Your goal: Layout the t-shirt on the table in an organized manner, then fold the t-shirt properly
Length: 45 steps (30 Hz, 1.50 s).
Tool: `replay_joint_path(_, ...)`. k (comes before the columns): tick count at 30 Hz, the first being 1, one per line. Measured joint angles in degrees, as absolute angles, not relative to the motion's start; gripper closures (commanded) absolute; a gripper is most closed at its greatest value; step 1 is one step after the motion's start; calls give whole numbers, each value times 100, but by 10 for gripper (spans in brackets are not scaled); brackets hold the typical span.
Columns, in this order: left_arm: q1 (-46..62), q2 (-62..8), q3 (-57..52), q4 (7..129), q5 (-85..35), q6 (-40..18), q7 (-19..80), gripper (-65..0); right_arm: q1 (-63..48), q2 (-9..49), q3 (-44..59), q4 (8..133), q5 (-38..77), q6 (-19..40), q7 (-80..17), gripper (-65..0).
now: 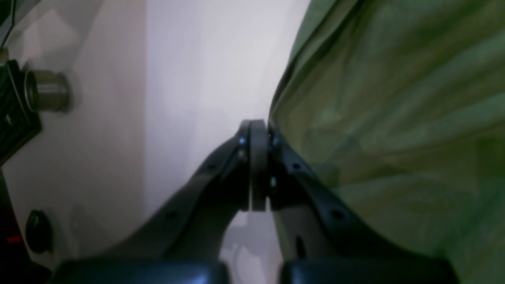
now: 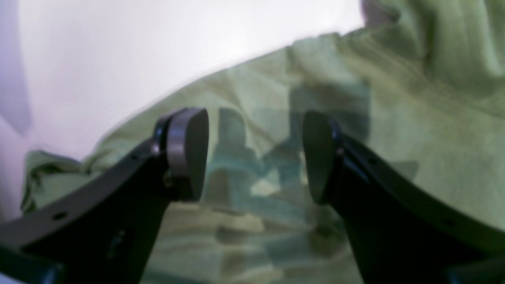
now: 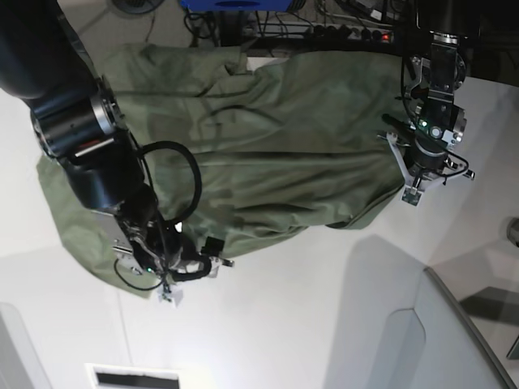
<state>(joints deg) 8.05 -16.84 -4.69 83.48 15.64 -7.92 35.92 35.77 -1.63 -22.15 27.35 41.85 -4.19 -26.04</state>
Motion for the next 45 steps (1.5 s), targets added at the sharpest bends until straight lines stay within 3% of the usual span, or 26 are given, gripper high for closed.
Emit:
replay_joint_path(6,829,-1684,-469,8143,1562,-792,3603,0,3712,-578,-2176,2067,2923,-471,-2141,-386)
replay_joint_path(10,814,-1686,-469,8130,1562,-792,3601,0,3743,-600,-2176,1863,2856,-416,-1962,-365)
replay_joint_path(12,812,-1682,-469,8130,1559,-792,3599,0,3765,-600,-2176,1796,2842,-410,-1935,-285)
replay_joint_path(16,797,-1702,-469,8130,1564,-792,3601,0,3756,-537,-2176,1785,2825,-451,-1905,-32)
replay_joint_path(17,781,-1699,-469,8130,1559,-792,3599,0,3754,-523,-2176,1787,2836,-456,-1905,0)
replay_joint_path(24,679,-1693,-473,8112,1516,-801,3610,0,3627,-539,-2176,2161,2847,-445,-2145,0)
replay_joint_path(38,263,-1684,-484,7773,1496,-801,3583,0,2821,-353,-2169,4766,2888,-471,-3183,0)
replay_joint_path(45,-204,-1240,-436,7754,1483,-799,3577,0,2611,-202,-2161,5481,2867,-810,-3157,0)
